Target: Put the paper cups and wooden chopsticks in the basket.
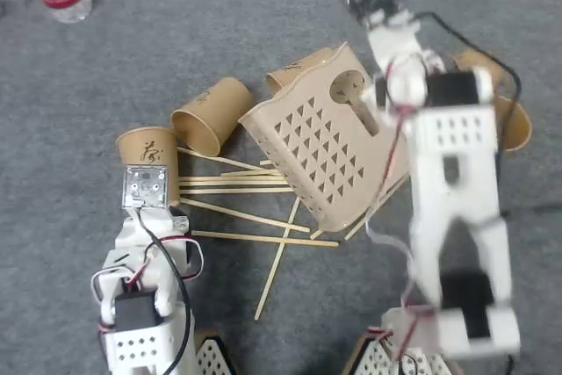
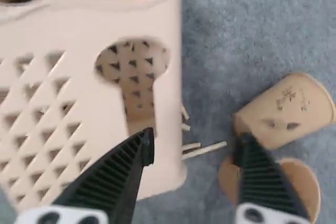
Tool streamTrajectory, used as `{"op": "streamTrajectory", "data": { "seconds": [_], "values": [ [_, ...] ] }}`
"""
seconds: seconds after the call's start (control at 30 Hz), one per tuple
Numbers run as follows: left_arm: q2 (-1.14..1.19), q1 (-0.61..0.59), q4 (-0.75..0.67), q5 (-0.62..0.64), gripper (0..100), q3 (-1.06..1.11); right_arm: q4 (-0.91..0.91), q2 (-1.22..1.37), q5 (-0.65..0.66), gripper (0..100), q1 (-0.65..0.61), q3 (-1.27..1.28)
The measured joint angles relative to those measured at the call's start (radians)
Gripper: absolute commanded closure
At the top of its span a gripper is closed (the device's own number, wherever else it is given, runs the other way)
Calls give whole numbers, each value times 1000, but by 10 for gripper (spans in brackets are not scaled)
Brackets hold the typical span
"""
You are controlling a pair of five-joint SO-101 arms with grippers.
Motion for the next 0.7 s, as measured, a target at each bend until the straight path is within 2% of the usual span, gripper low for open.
{"op": "streamTrajectory", "data": {
  "seconds": [0.3,0.7],
  "values": [
    [0,0,-35,0,988,0,144,470,28,734,-34,-528],
    [0,0,-49,0,988,0,187,720,89,735,-69,-775]
  ]
}}
